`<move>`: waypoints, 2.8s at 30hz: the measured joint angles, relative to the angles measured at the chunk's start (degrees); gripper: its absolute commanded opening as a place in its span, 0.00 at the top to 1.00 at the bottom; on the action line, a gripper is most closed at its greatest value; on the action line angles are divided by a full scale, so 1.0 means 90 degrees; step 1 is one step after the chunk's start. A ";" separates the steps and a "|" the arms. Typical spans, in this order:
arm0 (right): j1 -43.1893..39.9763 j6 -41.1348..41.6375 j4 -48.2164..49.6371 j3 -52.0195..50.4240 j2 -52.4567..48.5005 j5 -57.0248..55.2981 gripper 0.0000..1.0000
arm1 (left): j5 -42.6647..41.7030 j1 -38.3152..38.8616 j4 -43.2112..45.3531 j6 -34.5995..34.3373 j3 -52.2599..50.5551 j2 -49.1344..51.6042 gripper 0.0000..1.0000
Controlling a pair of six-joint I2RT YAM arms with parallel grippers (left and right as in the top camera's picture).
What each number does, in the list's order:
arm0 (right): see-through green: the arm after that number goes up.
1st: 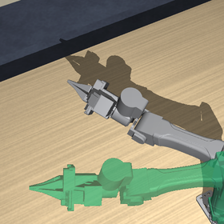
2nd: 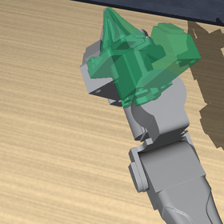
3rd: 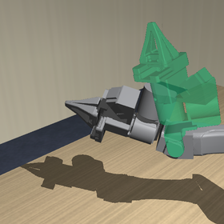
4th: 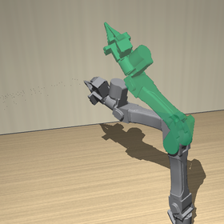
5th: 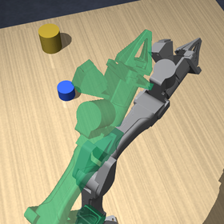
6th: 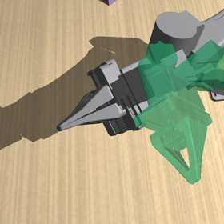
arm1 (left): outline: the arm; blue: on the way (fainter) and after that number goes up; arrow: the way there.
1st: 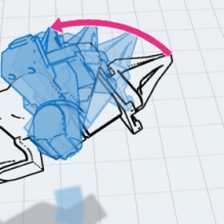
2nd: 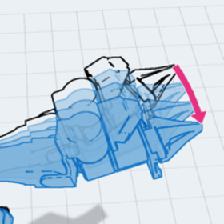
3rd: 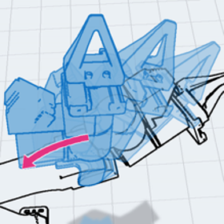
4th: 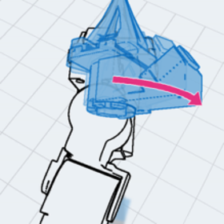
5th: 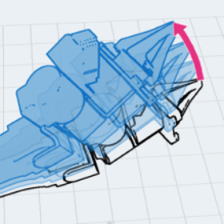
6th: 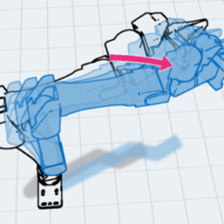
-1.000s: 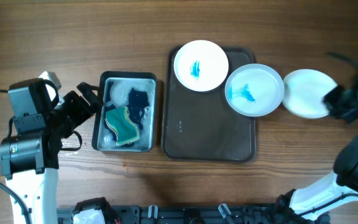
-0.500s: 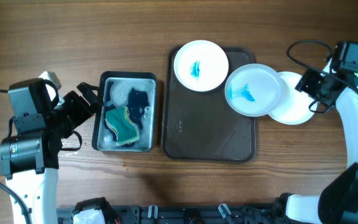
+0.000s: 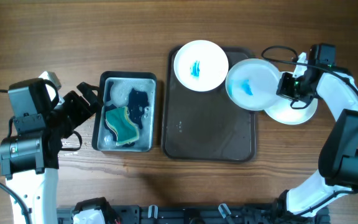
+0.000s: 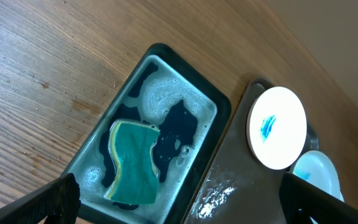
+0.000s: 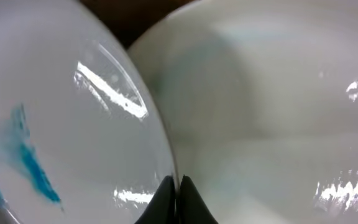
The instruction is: Clean dirty plates on tray and stack at the side
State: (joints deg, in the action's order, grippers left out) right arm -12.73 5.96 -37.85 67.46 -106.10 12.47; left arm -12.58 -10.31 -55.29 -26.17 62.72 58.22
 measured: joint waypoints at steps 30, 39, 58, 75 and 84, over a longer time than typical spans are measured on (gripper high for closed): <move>0.2878 0.2567 0.1090 -0.2443 0.1766 0.0138 0.61 | -0.0913 0.0051 -0.0112 -0.0002 0.0007 0.0180 0.00; 0.2582 0.1134 -0.0304 -0.1481 0.2387 -0.0015 0.63 | -0.0767 0.1489 -0.0556 0.0146 0.0017 0.1508 0.35; 0.2582 0.0746 -0.0661 -0.1435 0.2722 -0.0058 0.66 | 0.0899 0.2069 0.0272 -0.1219 -0.0685 0.4437 0.63; 0.2582 0.0755 -0.0707 -0.1435 0.2722 -0.0061 0.67 | 0.2079 0.1841 0.1600 -0.0760 -0.0806 0.4473 0.96; 0.2582 0.0801 -0.0748 -0.1435 0.2722 -0.0061 0.68 | 0.1724 0.1838 -0.0100 -0.0631 0.0457 0.4634 0.25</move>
State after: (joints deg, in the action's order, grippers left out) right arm 10.50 13.17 -44.58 54.54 -81.60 11.92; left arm 2.94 6.24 -56.18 -31.86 66.83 99.92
